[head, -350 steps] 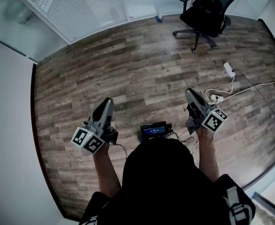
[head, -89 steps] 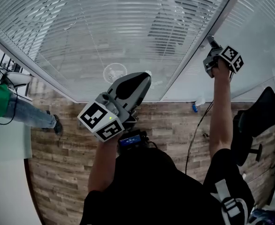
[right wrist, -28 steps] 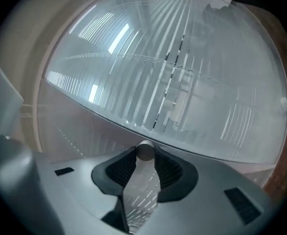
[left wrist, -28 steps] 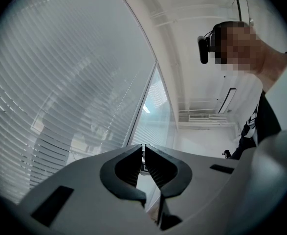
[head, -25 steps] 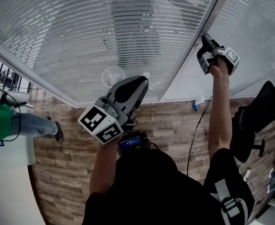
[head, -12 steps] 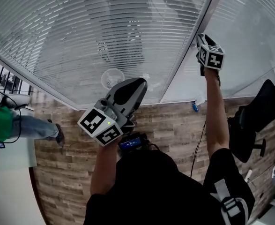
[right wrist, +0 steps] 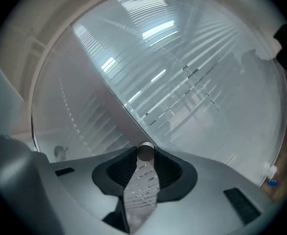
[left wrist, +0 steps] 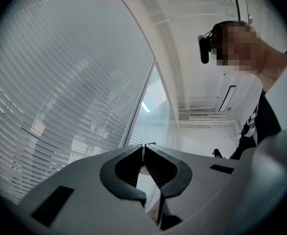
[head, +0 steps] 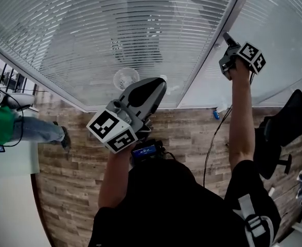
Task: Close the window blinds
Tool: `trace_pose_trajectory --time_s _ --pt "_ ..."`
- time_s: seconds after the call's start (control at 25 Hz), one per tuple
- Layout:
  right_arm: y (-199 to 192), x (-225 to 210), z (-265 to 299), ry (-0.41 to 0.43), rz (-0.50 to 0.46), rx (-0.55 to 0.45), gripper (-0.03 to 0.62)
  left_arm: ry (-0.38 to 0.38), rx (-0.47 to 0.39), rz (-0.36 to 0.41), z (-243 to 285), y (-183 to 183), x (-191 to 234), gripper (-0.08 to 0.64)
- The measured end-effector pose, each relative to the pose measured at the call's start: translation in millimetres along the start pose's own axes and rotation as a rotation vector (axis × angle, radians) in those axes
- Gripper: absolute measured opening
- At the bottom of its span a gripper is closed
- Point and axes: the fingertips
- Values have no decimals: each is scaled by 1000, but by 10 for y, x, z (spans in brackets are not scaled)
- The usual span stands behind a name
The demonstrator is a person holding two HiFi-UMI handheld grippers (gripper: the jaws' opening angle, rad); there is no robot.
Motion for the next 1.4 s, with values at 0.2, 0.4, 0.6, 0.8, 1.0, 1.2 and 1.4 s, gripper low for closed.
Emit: trace_pose_trajectory --time_s 0.2,0.4,0.6,0.8,1.0,1.2,1.4 --pt "57 -7 3 50 162 16 105 -10 -1 16 65 7 -43 18" --pt "-108 -124 22 72 224 63 5 2 9 7 102 -68 -84 18" --pt "-35 -53 -112 -76 -361 -73 102 18 10 6 100 -87 -90 18" --pt "33 105 -67 -143 -725 -149 187 11 14 7 189 -144 -156 18" --pt "20 81 -5 -172 -795 -146 127 11 14 10 244 -178 -195 18" --pt "6 106 51 -206 -819 -137 127 17 12 7 216 -191 -135 18" --pt "35 129 55 -207 -713 -112 126 22 9 4 205 -186 -107 18"
Point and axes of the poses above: the fingertips, and each gripper's own axes: z forward along the fingers, x to its left, y out of its top, and after that the axes turned 11 degrees about -y, right-handed
